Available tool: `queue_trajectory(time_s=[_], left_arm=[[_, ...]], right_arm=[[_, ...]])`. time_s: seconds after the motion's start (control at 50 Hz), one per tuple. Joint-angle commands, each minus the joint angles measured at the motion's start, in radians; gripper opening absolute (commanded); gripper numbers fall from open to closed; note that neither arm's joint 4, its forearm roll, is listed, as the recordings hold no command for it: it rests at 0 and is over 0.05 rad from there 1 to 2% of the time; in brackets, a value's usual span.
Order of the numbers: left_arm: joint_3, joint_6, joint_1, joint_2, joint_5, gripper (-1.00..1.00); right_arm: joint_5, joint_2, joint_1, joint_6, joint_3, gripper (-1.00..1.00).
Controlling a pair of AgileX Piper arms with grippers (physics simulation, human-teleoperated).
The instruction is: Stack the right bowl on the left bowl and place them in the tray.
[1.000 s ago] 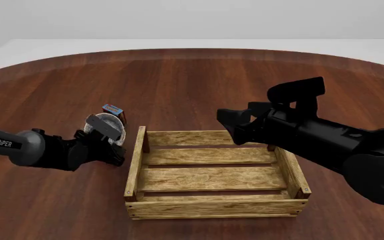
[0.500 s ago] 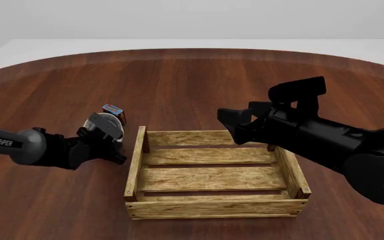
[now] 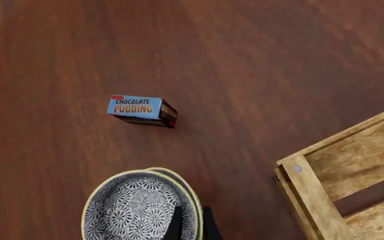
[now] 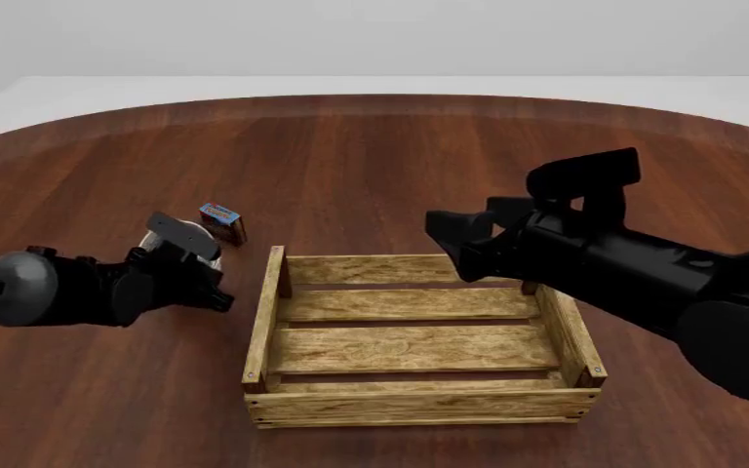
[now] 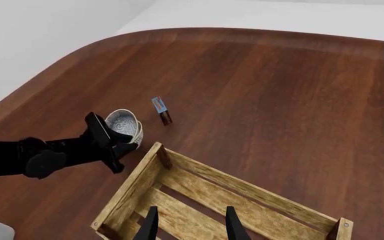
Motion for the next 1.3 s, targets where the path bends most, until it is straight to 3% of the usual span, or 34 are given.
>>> queue_trajectory(time_s=[0.02,0.66,1.02,1.3], left_arm=[[-0.011,0.027,-0.014,-0.104,0.052,-1.00],[-0.058,0.041,-0.056,-0.236,0.141,-1.00],[-0.058,0.041,-0.056,-0.236,0.141,-1.00],[-0.052,0.053,-0.119,-0.291,0.174,-1.00]], right_arm=[[0.007,-0.013,-0.001,0.002,0.001,1.00],[0.018,-0.036,-0.003,0.000,0.001,1.00],[0.018,-0.036,-0.003,0.000,0.001,1.00],[0.022,-0.042,-0.004,-0.001,0.001,1.00]])
